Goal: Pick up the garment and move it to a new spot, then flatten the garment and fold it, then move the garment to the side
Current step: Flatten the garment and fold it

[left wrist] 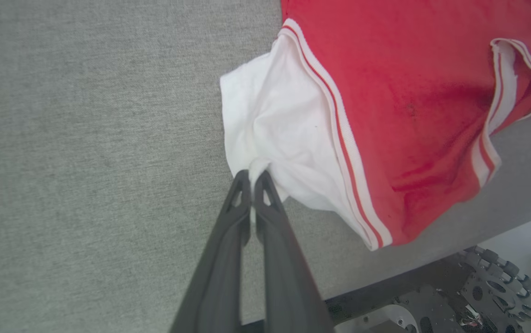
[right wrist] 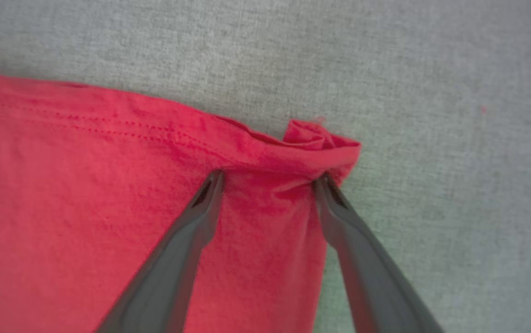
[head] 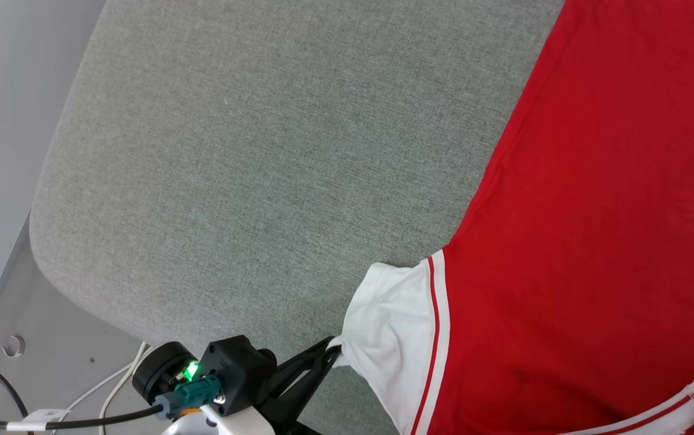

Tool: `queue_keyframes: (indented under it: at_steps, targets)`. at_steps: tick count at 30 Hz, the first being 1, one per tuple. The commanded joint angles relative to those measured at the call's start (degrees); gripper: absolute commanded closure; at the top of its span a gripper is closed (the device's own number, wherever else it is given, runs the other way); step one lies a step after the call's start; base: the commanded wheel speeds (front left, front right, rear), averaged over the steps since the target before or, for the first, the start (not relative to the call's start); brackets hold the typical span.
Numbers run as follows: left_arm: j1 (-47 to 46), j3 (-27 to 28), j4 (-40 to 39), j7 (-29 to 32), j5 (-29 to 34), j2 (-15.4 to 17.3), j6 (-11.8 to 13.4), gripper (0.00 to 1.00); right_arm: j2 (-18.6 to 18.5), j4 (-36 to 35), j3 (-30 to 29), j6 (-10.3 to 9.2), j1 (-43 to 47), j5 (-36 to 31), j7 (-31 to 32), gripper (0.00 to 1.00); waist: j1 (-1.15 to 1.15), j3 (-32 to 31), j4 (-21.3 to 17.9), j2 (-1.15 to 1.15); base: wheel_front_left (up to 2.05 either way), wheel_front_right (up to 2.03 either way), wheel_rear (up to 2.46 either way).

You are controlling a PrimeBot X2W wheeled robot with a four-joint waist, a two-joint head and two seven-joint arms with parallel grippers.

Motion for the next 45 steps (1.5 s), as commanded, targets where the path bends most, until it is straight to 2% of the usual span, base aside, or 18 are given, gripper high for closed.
queue_keyframes:
  at_steps: [1,2,3,4,5,16,22,27,33,37,39,45]
  targets:
    - [-0.74,0.11,0.22,-0.36,0.16,-0.28,-0.16,1.00,1.41,2.87,0.20,-0.04,2.08,-0.36,0.71,0.00,-0.01,0.42,0.20,0.00,0.00,0.00,0.00]
    - [-0.81,0.09,0.37,-0.45,0.11,-0.40,-0.20,1.00,1.62,3.28,0.38,-0.04,2.44,-0.35,0.97,0.00,-0.01,0.51,0.20,0.00,0.00,0.00,0.00]
    - [-0.92,0.05,0.54,-0.47,0.06,-0.46,-0.26,1.00,1.68,3.65,0.51,-0.04,2.80,-0.30,1.20,0.49,-0.01,0.57,0.20,0.00,0.00,0.00,0.00]
    - [-1.05,0.03,0.70,-0.47,0.04,-0.47,-0.35,1.00,1.67,3.95,0.59,-0.04,3.15,-0.25,1.36,0.80,-0.01,0.57,0.18,0.00,0.00,0.00,0.00]
    - [-1.15,0.04,0.88,-0.45,0.00,-0.51,-0.37,1.00,1.57,4.17,0.63,-0.04,3.47,-0.13,1.40,1.00,-0.01,0.51,0.15,0.00,0.00,0.00,0.00]
    - [-1.27,0.00,2.50,-0.43,0.69,-0.36,0.44,1.00,0.61,5.34,-0.01,-0.04,8.88,1.68,-1.39,1.00,-0.01,-5.35,-2.73,0.00,0.00,0.00,0.00]
    - [0.50,0.01,3.21,0.45,0.13,0.49,1.74,1.00,1.21,4.56,1.23,-0.04,16.60,6.15,-3.93,1.00,-0.01,-11.63,-7.01,0.00,0.00,0.00,0.00]
    - [2.55,0.26,3.91,0.58,-1.35,0.84,2.93,1.00,3.30,2.70,1.76,-0.04,24.10,10.90,-6.22,1.00,-0.01,-16.44,-11.27,0.00,0.00,0.00,0.00]
    - [5.06,0.53,5.77,0.08,-2.57,1.35,4.54,1.00,3.82,-3.23,5.35,-0.04,34.08,16.31,-8.11,1.00,-0.01,-21.45,-16.33,0.00,0.00,0.00,0.00]
    - [6.77,0.53,6.65,-0.50,-3.52,1.29,4.96,1.00,4.24,-8.35,5.34,-0.04,41.20,18.61,-8.46,1.00,-0.01,-24.04,-18.46,0.00,0.00,0.00,0.00]
    - [7.48,0.63,7.36,-0.99,-3.93,1.29,5.08,1.00,4.48,-11.01,5.03,-0.04,45.15,19.21,-8.61,1.00,-0.01,-25.11,-19.30,0.00,0.00,0.00,0.00]
    - [8.66,0.63,9.27,-2.20,-4.83,0.52,5.32,1.00,8.61,-16.91,-0.05,-0.04,55.51,20.85,-10.13,1.00,-0.01,-27.09,-20.25,0.00,0.00,0.00,0.00]
